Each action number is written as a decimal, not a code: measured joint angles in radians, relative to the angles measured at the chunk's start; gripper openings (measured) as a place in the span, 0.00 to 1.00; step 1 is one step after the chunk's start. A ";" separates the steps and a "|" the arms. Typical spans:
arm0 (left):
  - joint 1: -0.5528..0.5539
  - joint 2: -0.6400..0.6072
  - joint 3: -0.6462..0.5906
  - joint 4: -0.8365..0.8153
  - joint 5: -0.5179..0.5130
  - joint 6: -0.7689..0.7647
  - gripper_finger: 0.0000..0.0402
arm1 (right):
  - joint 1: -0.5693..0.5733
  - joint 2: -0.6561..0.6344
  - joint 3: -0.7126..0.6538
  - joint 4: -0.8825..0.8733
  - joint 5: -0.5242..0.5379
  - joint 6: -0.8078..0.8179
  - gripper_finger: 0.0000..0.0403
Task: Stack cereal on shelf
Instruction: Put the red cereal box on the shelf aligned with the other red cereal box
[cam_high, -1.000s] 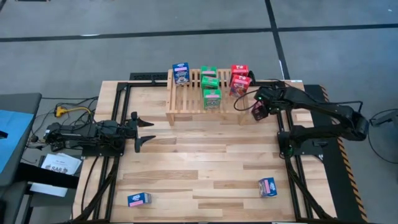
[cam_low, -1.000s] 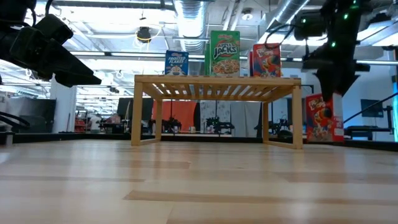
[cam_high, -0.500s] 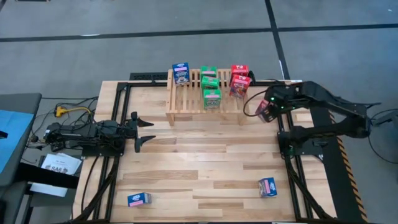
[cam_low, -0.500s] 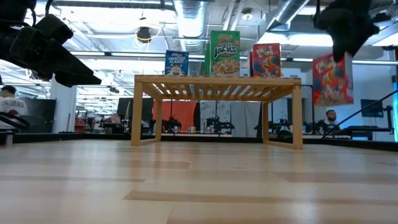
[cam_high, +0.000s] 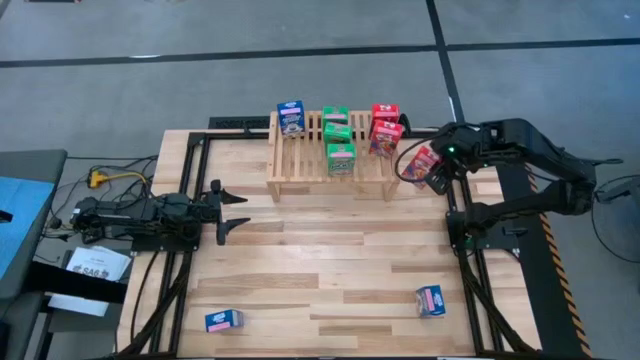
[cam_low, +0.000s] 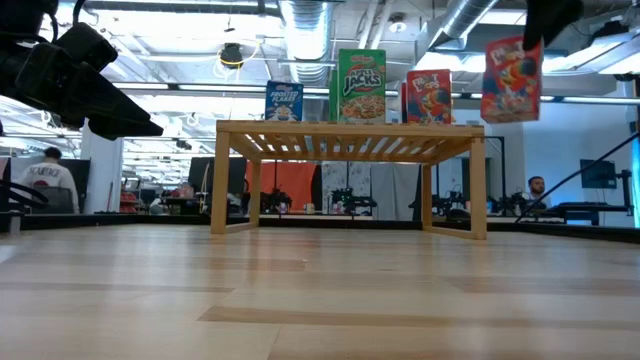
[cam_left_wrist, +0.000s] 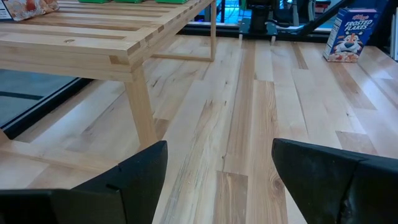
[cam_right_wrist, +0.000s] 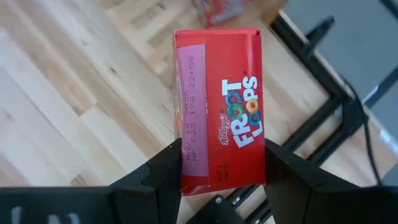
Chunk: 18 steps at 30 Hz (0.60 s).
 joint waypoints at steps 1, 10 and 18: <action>0.000 0.000 0.000 0.000 0.000 0.000 0.69 | 0.006 0.014 0.016 -0.001 0.000 -0.024 0.51; 0.000 0.000 0.000 0.000 0.000 0.000 0.69 | 0.027 0.187 0.160 0.002 0.000 -0.296 0.51; 0.000 0.000 0.000 0.000 0.000 0.000 0.69 | 0.004 0.346 0.291 0.007 0.023 -0.525 0.51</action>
